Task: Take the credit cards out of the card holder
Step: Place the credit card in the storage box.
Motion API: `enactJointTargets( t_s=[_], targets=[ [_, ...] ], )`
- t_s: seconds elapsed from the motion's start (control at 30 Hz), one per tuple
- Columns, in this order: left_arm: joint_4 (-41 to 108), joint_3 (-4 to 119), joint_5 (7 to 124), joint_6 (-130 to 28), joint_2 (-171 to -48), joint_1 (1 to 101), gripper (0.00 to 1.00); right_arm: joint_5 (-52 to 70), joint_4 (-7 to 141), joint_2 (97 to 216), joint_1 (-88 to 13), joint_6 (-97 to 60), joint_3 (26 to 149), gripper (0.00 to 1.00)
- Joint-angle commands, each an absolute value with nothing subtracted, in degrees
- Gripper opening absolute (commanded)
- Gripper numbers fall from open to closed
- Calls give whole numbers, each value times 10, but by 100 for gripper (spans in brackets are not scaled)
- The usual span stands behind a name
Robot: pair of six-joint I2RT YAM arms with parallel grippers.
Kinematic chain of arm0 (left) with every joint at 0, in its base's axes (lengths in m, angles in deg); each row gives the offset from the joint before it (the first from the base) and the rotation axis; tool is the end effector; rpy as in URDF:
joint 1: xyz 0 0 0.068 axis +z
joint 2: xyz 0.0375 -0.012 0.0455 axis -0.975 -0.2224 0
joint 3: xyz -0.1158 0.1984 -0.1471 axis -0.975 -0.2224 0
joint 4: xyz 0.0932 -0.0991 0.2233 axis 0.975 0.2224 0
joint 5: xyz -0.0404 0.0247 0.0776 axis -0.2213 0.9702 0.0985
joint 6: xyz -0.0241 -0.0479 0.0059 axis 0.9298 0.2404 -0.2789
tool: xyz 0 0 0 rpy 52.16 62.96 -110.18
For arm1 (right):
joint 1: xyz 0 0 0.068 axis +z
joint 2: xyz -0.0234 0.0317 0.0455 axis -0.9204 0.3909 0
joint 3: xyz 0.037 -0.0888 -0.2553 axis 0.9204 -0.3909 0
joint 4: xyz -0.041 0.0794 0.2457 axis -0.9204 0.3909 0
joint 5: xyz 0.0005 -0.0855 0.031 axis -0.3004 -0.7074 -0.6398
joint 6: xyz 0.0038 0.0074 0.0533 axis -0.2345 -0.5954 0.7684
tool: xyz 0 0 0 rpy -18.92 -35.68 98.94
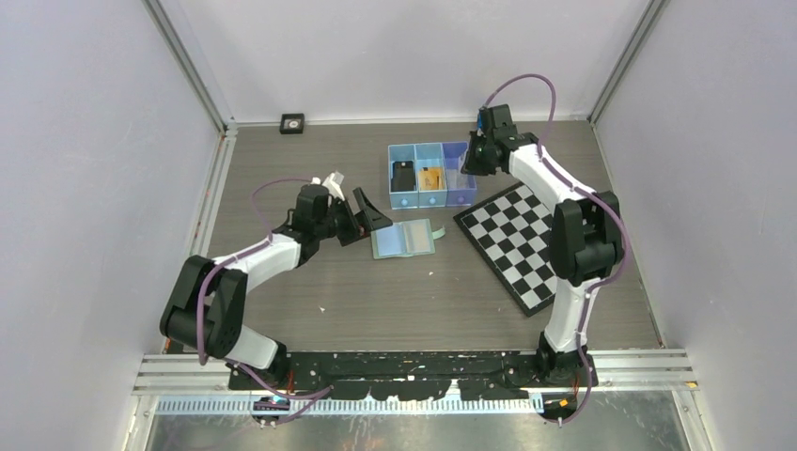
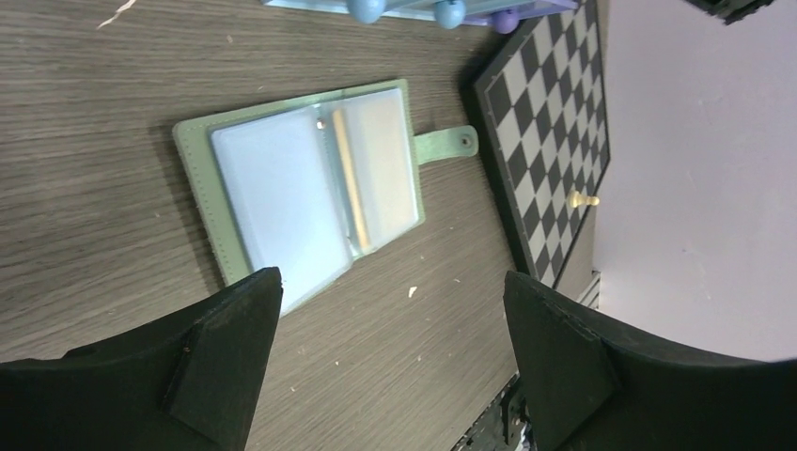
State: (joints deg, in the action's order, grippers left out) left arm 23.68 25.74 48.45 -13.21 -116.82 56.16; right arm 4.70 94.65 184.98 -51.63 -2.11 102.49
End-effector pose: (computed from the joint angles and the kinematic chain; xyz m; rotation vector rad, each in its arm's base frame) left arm 0.2749 -0.1217 0.2002 -0.2645 2.2640 -1.1572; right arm 0.4184 0.1174 0.2569 0.1387 2.4282 0.3894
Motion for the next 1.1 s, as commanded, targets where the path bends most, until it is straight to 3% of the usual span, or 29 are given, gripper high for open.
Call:
enactJointTargets(
  t_s=[0.0,0.27,0.33,0.4,0.73,0.83,0.93,1.07],
  targets=[
    [264,285,498,-144,-1189,562,90,36,983,1884,-518,-57,1092,0],
    [282,297,508,-150,-1209,562,90,123,1017,1953,-521,-52,1163,3],
    [282,299,506,-150,-1212,562,89,129,1019,1958,-524,-43,1166,12],
    [282,300,506,-150,-1216,562,89,106,1018,1952,-524,-37,1159,29],
    [293,314,505,-152,-1260,568,89,13,994,1840,-501,-18,1079,47],
    [299,314,511,-155,-1259,572,90,-14,987,1807,-468,-17,1049,56],
    [312,315,523,-158,-1257,574,90,-26,966,1770,-432,-9,1000,71],
    [324,323,521,-159,-1272,575,90,-8,925,1727,-401,17,911,74]
  ],
)
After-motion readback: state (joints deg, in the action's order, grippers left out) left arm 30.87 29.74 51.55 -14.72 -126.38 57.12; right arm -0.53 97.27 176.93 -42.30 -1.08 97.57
